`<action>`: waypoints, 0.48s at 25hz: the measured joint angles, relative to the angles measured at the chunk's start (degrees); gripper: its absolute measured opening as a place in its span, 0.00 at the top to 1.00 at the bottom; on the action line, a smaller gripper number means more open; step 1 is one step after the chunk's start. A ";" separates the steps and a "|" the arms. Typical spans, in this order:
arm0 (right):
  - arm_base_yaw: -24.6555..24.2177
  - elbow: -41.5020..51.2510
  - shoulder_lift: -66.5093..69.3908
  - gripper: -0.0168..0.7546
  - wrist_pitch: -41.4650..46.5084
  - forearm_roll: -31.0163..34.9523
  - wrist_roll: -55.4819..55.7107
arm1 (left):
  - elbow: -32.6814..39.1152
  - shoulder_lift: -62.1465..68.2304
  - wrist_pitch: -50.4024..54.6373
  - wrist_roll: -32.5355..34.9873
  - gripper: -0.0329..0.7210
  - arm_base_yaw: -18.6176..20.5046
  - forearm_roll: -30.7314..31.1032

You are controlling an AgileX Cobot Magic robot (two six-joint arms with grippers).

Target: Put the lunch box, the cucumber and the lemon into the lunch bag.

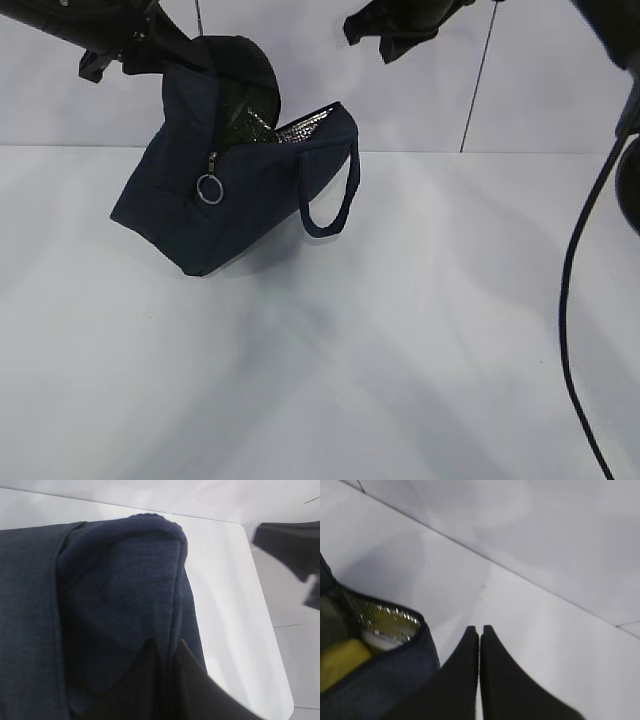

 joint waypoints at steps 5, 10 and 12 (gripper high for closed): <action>-0.10 0.10 2.95 0.95 -5.01 1.97 0.05 | 0.00 0.00 0.00 0.49 0.93 0.00 0.00; -0.23 0.10 2.85 0.95 -7.57 2.36 1.73 | 0.00 0.00 -0.19 0.67 0.93 0.00 0.00; -0.64 0.10 2.85 0.95 -2.90 2.36 1.15 | 0.00 0.00 -0.38 0.67 0.93 0.00 0.11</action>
